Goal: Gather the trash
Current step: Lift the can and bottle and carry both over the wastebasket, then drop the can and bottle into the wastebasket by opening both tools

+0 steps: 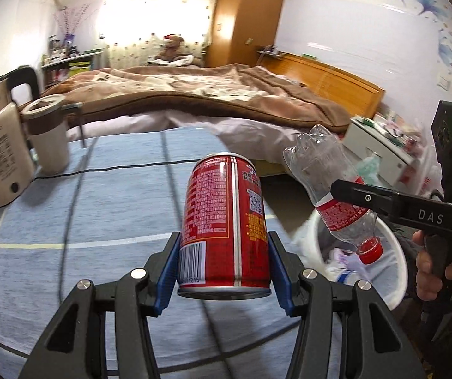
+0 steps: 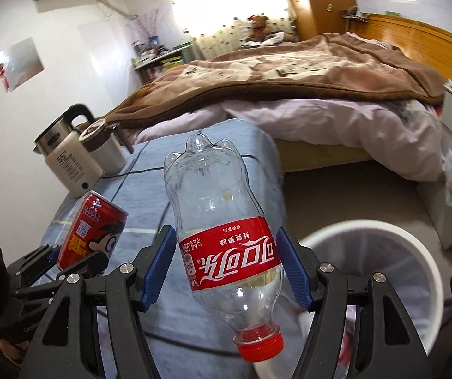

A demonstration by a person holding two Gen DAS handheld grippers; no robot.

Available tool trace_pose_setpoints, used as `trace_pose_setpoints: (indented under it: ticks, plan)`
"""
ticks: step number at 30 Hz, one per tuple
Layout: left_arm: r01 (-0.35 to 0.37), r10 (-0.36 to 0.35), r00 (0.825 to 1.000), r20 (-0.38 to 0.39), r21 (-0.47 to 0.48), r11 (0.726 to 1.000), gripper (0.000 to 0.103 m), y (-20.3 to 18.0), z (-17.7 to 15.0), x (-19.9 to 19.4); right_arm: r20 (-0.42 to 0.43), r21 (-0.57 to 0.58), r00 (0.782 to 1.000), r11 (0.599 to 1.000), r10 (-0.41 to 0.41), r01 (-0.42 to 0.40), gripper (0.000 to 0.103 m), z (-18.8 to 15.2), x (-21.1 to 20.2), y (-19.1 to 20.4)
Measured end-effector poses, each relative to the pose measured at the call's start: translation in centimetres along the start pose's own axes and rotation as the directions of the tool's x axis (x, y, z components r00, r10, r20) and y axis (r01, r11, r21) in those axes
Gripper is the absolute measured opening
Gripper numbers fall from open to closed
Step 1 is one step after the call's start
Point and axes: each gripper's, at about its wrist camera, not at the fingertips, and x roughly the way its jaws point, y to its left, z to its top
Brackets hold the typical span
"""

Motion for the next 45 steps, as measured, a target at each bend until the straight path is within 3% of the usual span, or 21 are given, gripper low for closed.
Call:
trace_pose_setpoints:
  ticks: [15, 18, 26, 33, 38, 45]
  plan:
    - [0.099, -0.093, 0.994, -0.048, 0.127, 0.987, 0.054, -9.7, -0.9, 2.4, -0.017, 0.112, 0.992, 0.986, -0.124, 0.125, 0.066, -3.7, -4.5, -7.8]
    - [0.132, -0.123, 0.99, -0.074, 0.145, 0.981, 0.054, -11.8, -1.4, 3.2, -0.039, 0.121, 0.98, 0.973, -0.193, 0.196, 0.066, -4.6, -4.7, -9.5]
    - [0.172, -0.146, 0.978, -0.152, 0.179, 0.969, 0.054, -15.9, -3.0, 5.9, -0.103, 0.141, 0.961, 0.953, -0.256, 0.269, 0.066, -6.5, -3.9, -13.0]
    - [0.175, -0.146, 0.975, -0.168, 0.168, 0.97, 0.055, -16.7, -3.3, 6.5, -0.132, 0.19, 0.955, 0.939, -0.265, 0.286, 0.067, -7.2, -3.4, -15.0]
    - [0.175, -0.148, 0.975, -0.166, 0.161, 0.971, 0.068, -16.5, -3.3, 6.3, -0.102, 0.208, 0.963, 0.941, -0.251, 0.267, 0.067, -7.2, -3.9, -15.0]
    - [0.165, -0.141, 0.977, -0.161, 0.151, 0.975, 0.07, -16.3, -3.5, 5.9, -0.069, 0.218, 0.968, 0.943, -0.243, 0.252, 0.067, -7.3, -4.8, -14.1]
